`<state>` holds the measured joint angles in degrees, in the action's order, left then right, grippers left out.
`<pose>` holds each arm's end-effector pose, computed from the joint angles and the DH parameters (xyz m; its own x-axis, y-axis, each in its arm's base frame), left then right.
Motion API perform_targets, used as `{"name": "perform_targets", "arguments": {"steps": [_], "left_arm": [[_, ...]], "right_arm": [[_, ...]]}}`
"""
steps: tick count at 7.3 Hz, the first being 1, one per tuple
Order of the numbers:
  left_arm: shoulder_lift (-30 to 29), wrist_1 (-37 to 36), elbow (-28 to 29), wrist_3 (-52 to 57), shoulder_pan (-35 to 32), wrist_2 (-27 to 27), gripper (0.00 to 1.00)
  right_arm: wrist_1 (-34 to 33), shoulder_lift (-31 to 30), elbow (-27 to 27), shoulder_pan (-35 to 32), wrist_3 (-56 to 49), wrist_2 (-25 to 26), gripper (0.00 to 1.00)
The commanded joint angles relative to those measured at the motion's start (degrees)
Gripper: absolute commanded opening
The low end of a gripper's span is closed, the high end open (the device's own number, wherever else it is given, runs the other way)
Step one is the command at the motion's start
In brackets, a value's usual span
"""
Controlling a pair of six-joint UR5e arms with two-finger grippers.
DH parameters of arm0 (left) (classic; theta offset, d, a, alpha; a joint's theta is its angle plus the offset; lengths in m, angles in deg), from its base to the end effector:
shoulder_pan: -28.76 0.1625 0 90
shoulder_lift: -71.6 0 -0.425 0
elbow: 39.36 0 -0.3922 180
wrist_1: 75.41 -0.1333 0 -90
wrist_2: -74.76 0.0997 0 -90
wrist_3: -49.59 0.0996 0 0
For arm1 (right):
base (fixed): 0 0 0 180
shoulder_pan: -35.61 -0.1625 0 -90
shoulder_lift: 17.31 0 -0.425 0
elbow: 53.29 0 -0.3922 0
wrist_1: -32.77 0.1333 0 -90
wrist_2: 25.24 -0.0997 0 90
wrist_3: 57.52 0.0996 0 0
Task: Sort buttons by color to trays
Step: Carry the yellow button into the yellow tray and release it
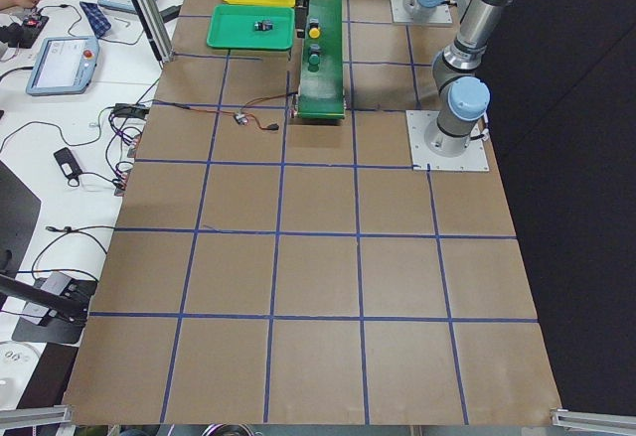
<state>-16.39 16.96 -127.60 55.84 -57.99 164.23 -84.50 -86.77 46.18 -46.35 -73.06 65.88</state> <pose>-0.1069 -0.4854 0.5159 -0.9986 0.0525 0.0065 0.0523 0.9983 -0.0253 0.0484 -0.5962 0.2601 -0.9913 -0.1311 0.0060 -0.1307 0.9901 0.0513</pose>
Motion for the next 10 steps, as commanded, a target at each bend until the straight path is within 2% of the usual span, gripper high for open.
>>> {"name": "perform_targets", "arguments": {"steps": [1,2,4,6,8,10], "left_arm": [[0.0,0.0,0.0,-0.1,0.0,0.0,1.00],[0.0,0.0,0.0,-0.1,0.0,0.0,1.00],[0.0,0.0,0.0,-0.2,0.0,0.0,1.00],[0.0,0.0,0.0,-0.2,0.0,0.0,1.00],[0.0,0.0,0.0,-0.2,0.0,0.0,1.00],[0.0,0.0,-0.1,-0.1,0.0,0.0,1.00]], "right_arm": [[2.6,9.3,-11.5,4.2,-9.7,0.2,0.17],[2.5,11.6,-13.6,5.7,-11.3,-0.1,0.40],[2.4,11.6,-13.1,5.8,-11.1,-0.9,0.97],[3.2,10.5,-12.5,5.6,-11.6,-0.9,1.00],[8.4,3.1,-8.7,3.3,-15.3,-0.9,1.00],[8.2,-5.7,1.4,2.4,-17.5,-1.0,0.99]]}}
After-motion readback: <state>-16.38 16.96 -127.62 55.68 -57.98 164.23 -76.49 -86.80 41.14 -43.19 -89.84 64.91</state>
